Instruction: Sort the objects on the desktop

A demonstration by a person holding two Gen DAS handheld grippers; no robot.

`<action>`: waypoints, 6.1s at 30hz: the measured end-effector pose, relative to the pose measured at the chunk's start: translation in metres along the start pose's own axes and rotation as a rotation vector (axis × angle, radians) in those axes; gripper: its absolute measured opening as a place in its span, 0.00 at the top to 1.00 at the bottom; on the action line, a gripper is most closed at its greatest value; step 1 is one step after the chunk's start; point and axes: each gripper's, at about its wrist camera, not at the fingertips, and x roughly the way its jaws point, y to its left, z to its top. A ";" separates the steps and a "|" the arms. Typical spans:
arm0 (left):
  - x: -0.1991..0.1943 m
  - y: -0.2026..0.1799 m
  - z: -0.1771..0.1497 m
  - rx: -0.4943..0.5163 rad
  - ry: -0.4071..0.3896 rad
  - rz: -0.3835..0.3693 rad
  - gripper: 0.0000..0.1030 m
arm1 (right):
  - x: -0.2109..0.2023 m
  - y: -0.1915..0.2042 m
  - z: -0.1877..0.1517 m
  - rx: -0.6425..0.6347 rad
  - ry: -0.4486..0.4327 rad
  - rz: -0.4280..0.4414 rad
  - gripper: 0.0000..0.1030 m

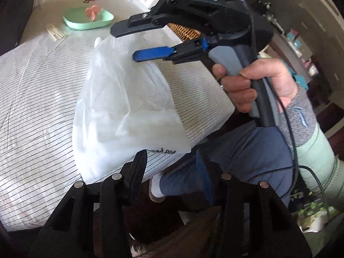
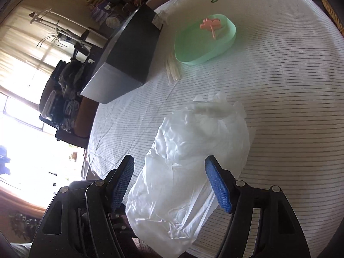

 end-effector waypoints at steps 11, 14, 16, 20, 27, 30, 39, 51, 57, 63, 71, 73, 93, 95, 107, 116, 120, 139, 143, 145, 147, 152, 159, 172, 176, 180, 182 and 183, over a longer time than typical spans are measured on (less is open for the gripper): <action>-0.016 0.004 0.099 0.052 -0.129 -0.074 0.57 | 0.015 -0.051 0.016 0.299 0.116 0.251 0.30; -0.018 0.009 0.120 0.049 -0.143 -0.053 0.57 | -0.004 -0.050 0.022 0.279 0.059 0.239 0.30; -0.022 0.015 0.121 0.063 -0.150 0.001 0.56 | -0.024 -0.048 0.022 0.254 0.004 0.236 0.30; -0.012 0.047 0.100 0.033 -0.078 0.144 0.52 | -0.057 -0.053 0.011 0.213 -0.099 0.056 0.26; 0.035 0.062 0.075 0.029 0.082 0.286 0.52 | -0.017 -0.045 0.000 0.097 -0.018 -0.084 0.26; 0.043 0.059 0.073 0.014 0.075 0.277 0.53 | 0.001 -0.032 0.001 0.025 -0.006 -0.126 0.30; 0.039 0.063 0.078 -0.070 0.005 0.251 0.86 | 0.008 -0.016 -0.007 -0.014 -0.051 -0.094 0.82; -0.101 0.038 0.146 0.010 -0.253 0.234 0.91 | -0.046 0.119 0.063 -0.199 -0.192 0.040 0.84; -0.207 0.088 0.213 -0.002 -0.376 0.302 0.92 | -0.025 0.219 0.155 -0.298 -0.232 0.119 0.84; -0.258 0.169 0.273 -0.034 -0.398 0.370 0.92 | 0.027 0.274 0.239 -0.325 -0.271 0.149 0.84; -0.178 0.307 0.277 -0.177 -0.185 0.378 0.92 | 0.161 0.213 0.278 -0.166 -0.110 0.030 0.84; -0.154 0.327 0.271 -0.197 -0.115 0.366 0.91 | 0.186 0.196 0.278 -0.158 -0.048 -0.056 0.84; -0.199 0.342 0.260 -0.273 -0.237 0.434 0.50 | 0.210 0.225 0.293 -0.328 -0.006 -0.222 0.74; -0.194 0.352 0.260 -0.293 -0.220 0.458 0.50 | 0.236 0.224 0.292 -0.336 0.050 -0.328 0.73; -0.161 0.359 0.251 -0.308 -0.122 0.465 0.51 | 0.261 0.222 0.280 -0.432 0.109 -0.495 0.75; -0.176 0.273 0.240 -0.108 -0.246 0.454 0.31 | 0.126 0.216 0.251 -0.453 -0.095 -0.335 0.40; -0.169 0.227 0.231 -0.061 -0.291 0.423 0.05 | 0.071 0.186 0.225 -0.404 -0.177 -0.302 0.16; -0.006 0.130 0.209 -0.101 -0.210 0.442 0.00 | 0.006 0.006 0.160 -0.152 -0.367 -0.430 0.20; 0.003 0.146 0.215 -0.174 -0.251 0.406 0.00 | 0.028 0.004 0.179 -0.217 -0.327 -0.439 0.26; 0.012 0.153 0.215 -0.164 -0.224 0.461 0.00 | 0.037 0.003 0.185 -0.248 -0.310 -0.446 0.27; 0.018 0.156 0.213 -0.147 -0.191 0.495 0.00 | 0.045 0.002 0.189 -0.274 -0.288 -0.453 0.35; 0.013 0.161 0.202 -0.152 -0.180 0.518 0.00 | 0.066 -0.004 0.191 -0.275 -0.221 -0.477 0.46; 0.018 0.172 0.190 -0.174 -0.126 0.519 0.00 | 0.093 -0.005 0.185 -0.339 -0.185 -0.531 0.57; 0.031 0.201 0.189 -0.291 -0.142 0.650 0.01 | 0.060 0.007 0.179 -0.219 -0.246 -0.273 0.58; 0.043 0.188 0.194 -0.203 -0.120 0.740 0.32 | 0.050 0.013 0.175 -0.218 -0.256 -0.252 0.58; 0.051 0.180 0.195 -0.162 -0.120 0.743 0.43 | 0.042 0.013 0.175 -0.211 -0.263 -0.241 0.58; 0.049 0.177 0.196 -0.146 -0.122 0.721 0.79 | 0.038 0.012 0.176 -0.203 -0.270 -0.233 0.58; 0.048 0.177 0.196 -0.144 -0.119 0.702 0.94 | 0.036 0.011 0.176 -0.199 -0.274 -0.227 0.58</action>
